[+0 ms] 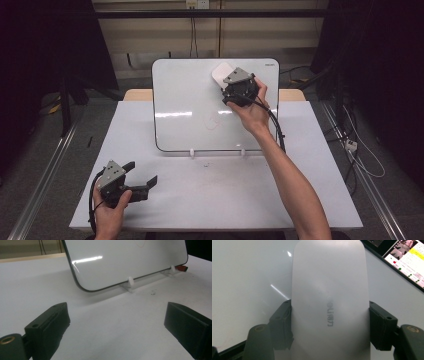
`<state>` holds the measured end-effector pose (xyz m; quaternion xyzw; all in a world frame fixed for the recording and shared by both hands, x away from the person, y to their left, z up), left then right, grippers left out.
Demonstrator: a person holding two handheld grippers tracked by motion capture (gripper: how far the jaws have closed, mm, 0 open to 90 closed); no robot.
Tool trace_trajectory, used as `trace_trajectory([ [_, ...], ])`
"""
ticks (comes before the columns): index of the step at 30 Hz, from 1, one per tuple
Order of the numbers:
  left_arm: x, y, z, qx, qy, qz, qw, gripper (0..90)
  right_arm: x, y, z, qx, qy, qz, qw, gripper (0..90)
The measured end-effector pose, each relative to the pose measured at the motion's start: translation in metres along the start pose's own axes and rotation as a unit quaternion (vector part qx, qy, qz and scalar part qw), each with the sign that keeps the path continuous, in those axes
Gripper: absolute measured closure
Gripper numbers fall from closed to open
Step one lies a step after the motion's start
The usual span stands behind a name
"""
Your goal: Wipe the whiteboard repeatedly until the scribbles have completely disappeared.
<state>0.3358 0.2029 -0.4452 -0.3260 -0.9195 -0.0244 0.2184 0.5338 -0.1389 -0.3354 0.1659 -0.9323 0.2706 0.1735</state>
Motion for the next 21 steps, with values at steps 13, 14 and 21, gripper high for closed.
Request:
trace_trajectory([
  [13, 0.001, -0.001, 0.0, -0.004, 0.001, -0.003, 1.0, 5.8, 0.002, 0.023, 0.01, 0.019, 0.005, -0.005, 0.9998, 31.3],
  [14, 0.001, -0.001, 0.0, -0.003, 0.001, -0.003, 1.0, 5.8, 0.002, 0.026, 0.011, 0.022, 0.005, -0.007, 0.9997, 31.3],
  [21, -0.001, -0.002, 0.0, -0.006, 0.004, -0.003, 1.0, 5.8, 0.004, 0.055, 0.02, 0.053, 0.006, -0.023, 0.9983, 31.3],
])
Point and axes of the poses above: each handheld gripper's, and its own axes: x roughly backward along the jaws, z roughly out of its underside, y roughly to its left, the point moved 4 cm from there along -x, roughly forward along the jaws
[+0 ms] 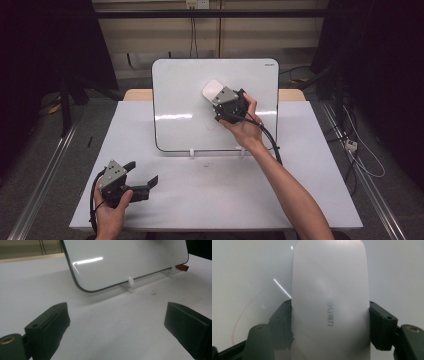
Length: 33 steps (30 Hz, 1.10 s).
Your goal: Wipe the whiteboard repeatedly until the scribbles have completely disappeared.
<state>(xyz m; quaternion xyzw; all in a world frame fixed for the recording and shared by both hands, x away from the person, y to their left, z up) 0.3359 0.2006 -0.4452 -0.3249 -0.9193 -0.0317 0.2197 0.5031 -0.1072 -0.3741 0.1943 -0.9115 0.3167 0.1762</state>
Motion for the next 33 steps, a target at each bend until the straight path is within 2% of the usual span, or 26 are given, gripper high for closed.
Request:
trace_trajectory([
  [4, -0.001, 0.0, 0.0, 0.003, -0.001, 0.0, 1.0, 5.8, 0.001, 0.017, 0.003, 0.011, -0.002, -0.005, 0.9999, 31.3],
  [5, -0.001, 0.0, 0.0, 0.004, -0.001, 0.001, 1.0, 5.8, 0.001, 0.02, 0.004, 0.021, -0.002, -0.01, 0.9997, 31.3],
  [14, -0.002, -0.001, -0.001, 0.0, 0.0, 0.002, 1.0, 5.8, 0.0, 0.053, 0.007, 0.05, -0.001, -0.028, 0.9984, 31.3],
  [17, -0.003, -0.001, -0.001, 0.001, 0.0, 0.003, 1.0, 5.8, 0.0, 0.064, 0.007, 0.053, -0.003, -0.031, 0.9981, 31.3],
  [20, -0.003, -0.001, -0.001, 0.0, 0.001, 0.003, 1.0, 5.8, 0.0, 0.077, 0.007, 0.074, -0.002, -0.035, 0.9966, 31.3],
  [23, -0.003, -0.001, -0.001, 0.0, 0.0, 0.004, 1.0, 5.8, 0.001, 0.077, 0.008, 0.076, -0.004, -0.038, 0.9964, 31.3],
  [27, -0.003, 0.001, -0.001, 0.001, 0.001, 0.005, 1.0, 5.8, 0.004, 0.083, 0.013, 0.097, 0.003, -0.043, 0.9944, 31.3],
  [33, -0.004, 0.0, -0.001, 0.0, 0.001, 0.006, 1.0, 5.8, 0.006, 0.082, 0.019, 0.096, 0.0, -0.047, 0.9943, 31.3],
])
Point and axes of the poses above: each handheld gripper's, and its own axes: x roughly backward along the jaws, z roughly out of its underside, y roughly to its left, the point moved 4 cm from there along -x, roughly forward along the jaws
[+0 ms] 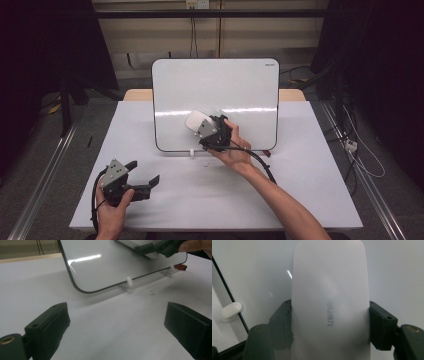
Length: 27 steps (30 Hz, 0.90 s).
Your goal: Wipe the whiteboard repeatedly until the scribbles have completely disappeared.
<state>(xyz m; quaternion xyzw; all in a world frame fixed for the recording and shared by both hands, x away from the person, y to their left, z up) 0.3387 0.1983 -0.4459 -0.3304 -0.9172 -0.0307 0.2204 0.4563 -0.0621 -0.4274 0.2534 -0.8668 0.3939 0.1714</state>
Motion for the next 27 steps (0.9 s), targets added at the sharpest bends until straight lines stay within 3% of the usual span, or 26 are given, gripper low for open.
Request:
trace_trajectory([
  [6, 0.001, 0.001, 0.0, 0.0, 0.0, -0.002, 1.0, 5.8, -0.001, -0.002, -0.001, -0.001, -0.001, -0.001, 1.0, 31.3],
  [11, 0.0, -0.001, 0.0, 0.001, 0.001, -0.001, 1.0, 5.8, -0.004, -0.016, -0.011, -0.029, -0.007, 0.012, 0.9995, 31.3],
  [16, 0.0, 0.0, 0.0, 0.0, 0.0, -0.002, 1.0, 5.8, -0.008, -0.017, -0.021, -0.027, -0.005, 0.018, 0.9995, 31.3],
  [25, -0.001, -0.001, -0.001, -0.004, 0.0, 0.002, 1.0, 5.8, -0.016, 0.018, -0.033, 0.007, -0.009, 0.002, 0.9999, 31.3],
  [27, -0.001, 0.0, 0.0, -0.002, 0.0, 0.002, 1.0, 5.8, -0.016, 0.016, -0.033, 0.007, -0.009, -0.006, 0.9999, 31.3],
])
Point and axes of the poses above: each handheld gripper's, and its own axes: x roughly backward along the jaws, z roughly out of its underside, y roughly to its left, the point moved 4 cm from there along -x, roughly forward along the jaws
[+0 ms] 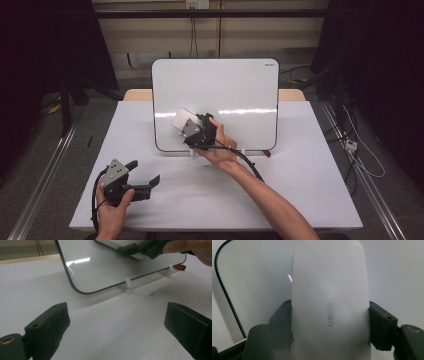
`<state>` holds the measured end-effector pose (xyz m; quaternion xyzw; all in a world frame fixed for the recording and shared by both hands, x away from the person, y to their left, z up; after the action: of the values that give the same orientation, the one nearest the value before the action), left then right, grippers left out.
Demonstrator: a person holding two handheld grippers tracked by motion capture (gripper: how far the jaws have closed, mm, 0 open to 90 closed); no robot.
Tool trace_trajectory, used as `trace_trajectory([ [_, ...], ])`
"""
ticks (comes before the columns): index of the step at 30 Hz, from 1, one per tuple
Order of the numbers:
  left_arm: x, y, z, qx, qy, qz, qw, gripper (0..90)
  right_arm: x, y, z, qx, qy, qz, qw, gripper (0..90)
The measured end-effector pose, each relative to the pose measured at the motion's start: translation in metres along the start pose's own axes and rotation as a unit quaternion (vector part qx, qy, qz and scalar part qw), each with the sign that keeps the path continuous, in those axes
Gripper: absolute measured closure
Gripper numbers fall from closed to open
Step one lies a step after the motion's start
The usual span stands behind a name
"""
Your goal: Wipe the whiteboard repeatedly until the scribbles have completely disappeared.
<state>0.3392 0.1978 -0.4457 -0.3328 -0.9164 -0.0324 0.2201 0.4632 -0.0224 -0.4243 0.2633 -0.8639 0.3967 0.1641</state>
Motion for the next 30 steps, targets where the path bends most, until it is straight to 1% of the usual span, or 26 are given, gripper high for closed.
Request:
trace_trajectory([
  [1, -0.001, 0.0, 0.0, 0.004, -0.002, 0.001, 1.0, 5.8, 0.0, -0.001, 0.0, -0.003, -0.001, -0.003, 1.0, 31.3],
  [2, -0.001, 0.0, 0.0, 0.005, -0.002, 0.001, 1.0, 5.8, 0.0, -0.003, 0.0, -0.001, -0.001, -0.003, 1.0, 31.3],
  [4, -0.001, 0.0, 0.0, 0.004, -0.003, 0.001, 1.0, 5.8, 0.001, -0.009, -0.002, -0.007, -0.003, 0.004, 1.0, 31.3],
  [6, 0.0, 0.0, 0.0, 0.001, -0.001, 0.001, 1.0, 5.8, 0.001, -0.022, -0.002, -0.019, -0.003, 0.01, 0.9998, 31.3],
  [8, 0.001, 0.0, 0.0, 0.004, -0.002, 0.001, 1.0, 5.8, 0.001, -0.037, -0.003, -0.037, -0.01, 0.018, 0.9991, 31.3],
  [12, 0.002, 0.001, 0.001, 0.005, -0.003, 0.0, 1.0, 5.7, 0.005, -0.067, 0.0, -0.056, -0.009, 0.031, 0.9979, 31.3],
  [13, 0.003, 0.001, 0.001, 0.004, -0.003, 0.0, 1.0, 5.8, 0.006, -0.076, 0.002, -0.069, -0.01, 0.037, 0.9969, 31.3],
  [14, 0.003, 0.001, 0.001, 0.005, -0.004, -0.001, 1.0, 5.8, 0.008, -0.084, 0.004, -0.077, -0.01, 0.044, 0.996, 31.3],
  [19, 0.004, 0.002, 0.001, 0.006, -0.003, -0.003, 1.0, 5.8, 0.017, -0.117, 0.02, -0.106, -0.007, 0.061, 0.9925, 31.3],
  [24, 0.005, 0.002, 0.002, 0.006, -0.002, -0.005, 1.0, 5.8, 0.027, -0.146, 0.036, -0.141, -0.005, 0.082, 0.9865, 31.3],
  [25, 0.005, 0.002, 0.002, 0.006, -0.002, -0.005, 1.0, 5.8, 0.028, -0.149, 0.039, -0.149, -0.006, 0.083, 0.9854, 31.3],
  [26, 0.005, 0.002, 0.002, 0.006, -0.002, -0.006, 1.0, 5.8, 0.029, -0.149, 0.04, -0.148, -0.006, 0.081, 0.9856, 31.3],
  [28, 0.004, 0.002, 0.002, 0.007, -0.002, -0.007, 1.0, 5.8, 0.029, -0.146, 0.038, -0.143, -0.002, 0.093, 0.9854, 31.3],
  [30, 0.005, 0.001, 0.002, 0.006, -0.002, -0.007, 1.0, 5.8, 0.027, -0.14, 0.038, -0.144, -0.001, 0.083, 0.9861, 31.3],
])
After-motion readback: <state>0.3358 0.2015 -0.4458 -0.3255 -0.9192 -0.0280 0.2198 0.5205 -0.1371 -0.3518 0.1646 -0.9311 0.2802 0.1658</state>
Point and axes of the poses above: each handheld gripper's, and its own axes: x roughly backward along the jaws, z roughly out of its underside, y roughly to its left, the point moved 4 cm from there along -x, roughly forward along the jaws
